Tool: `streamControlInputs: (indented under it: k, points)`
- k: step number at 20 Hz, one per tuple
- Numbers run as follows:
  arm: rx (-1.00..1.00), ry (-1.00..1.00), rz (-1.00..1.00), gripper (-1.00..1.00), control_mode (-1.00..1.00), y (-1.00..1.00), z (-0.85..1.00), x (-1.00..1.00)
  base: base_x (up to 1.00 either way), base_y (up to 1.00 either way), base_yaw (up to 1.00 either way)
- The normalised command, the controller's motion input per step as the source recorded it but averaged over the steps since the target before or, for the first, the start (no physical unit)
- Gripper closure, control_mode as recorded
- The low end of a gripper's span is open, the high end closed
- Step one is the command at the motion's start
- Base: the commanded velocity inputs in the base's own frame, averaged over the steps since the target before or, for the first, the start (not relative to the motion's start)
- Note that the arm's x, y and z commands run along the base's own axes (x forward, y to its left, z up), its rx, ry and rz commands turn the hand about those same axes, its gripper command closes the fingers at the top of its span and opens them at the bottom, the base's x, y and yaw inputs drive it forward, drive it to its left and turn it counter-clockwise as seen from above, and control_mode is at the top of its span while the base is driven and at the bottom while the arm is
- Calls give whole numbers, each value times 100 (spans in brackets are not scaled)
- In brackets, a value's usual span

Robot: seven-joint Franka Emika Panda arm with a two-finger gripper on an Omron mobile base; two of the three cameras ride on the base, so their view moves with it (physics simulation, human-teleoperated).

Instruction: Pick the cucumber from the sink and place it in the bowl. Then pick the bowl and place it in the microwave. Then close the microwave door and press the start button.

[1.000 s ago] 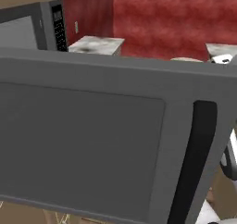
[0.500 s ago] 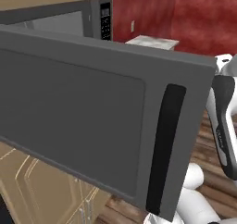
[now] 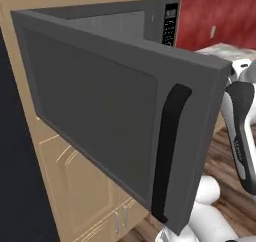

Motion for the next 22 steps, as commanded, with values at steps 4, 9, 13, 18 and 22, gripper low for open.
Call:
streamControlInputs:
  k: [4,9,13,18,22]
  points:
    - [0,0,0,100,100,0,0,0,41,0,50]
    - [0,0,0,100,100,0,0,0,23,0,48]
    - [0,0,0,100,100,0,0,0,22,0,39]
    - [0,0,0,100,100,0,0,0,37,2,31]
    - [0,0,0,100,100,0,0,0,24,3,18]
